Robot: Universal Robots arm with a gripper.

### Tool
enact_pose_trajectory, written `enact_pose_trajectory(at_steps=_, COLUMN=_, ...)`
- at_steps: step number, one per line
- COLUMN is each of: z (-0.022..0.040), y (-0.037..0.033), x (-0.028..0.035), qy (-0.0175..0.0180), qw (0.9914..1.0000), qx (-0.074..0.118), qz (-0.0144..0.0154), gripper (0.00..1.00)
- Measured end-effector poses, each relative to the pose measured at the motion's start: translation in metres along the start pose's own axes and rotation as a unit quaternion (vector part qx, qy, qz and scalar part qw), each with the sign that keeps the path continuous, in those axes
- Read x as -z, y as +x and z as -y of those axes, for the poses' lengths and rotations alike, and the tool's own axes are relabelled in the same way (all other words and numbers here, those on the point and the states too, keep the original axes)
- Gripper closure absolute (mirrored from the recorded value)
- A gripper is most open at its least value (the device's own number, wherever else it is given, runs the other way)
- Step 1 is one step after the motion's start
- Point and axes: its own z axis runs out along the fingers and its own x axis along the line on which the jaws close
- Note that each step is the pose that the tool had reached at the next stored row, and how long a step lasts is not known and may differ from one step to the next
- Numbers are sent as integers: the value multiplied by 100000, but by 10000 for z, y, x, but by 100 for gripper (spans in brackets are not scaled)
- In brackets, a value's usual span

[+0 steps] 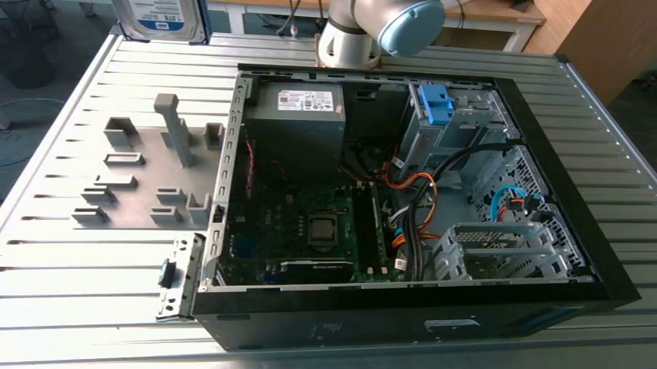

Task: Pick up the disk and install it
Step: 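Pick up the disk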

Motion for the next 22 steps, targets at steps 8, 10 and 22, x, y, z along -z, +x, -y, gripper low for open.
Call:
enact_pose_trajectory(at_steps=8, z=75, y=-1, x=0, qy=1, qw=100000, qx=0, qz=-7, gripper=64)
enact_pose_trajectory(at_steps=10, z=93, y=-2, x=0, qy=-1, qw=100000, qx=1, qz=-11, gripper=64)
enact_pose_trajectory(at_steps=22, z=191, y=-3, x=0, qy=-2, qw=100000, qx=-1, qz=-24, gripper=64)
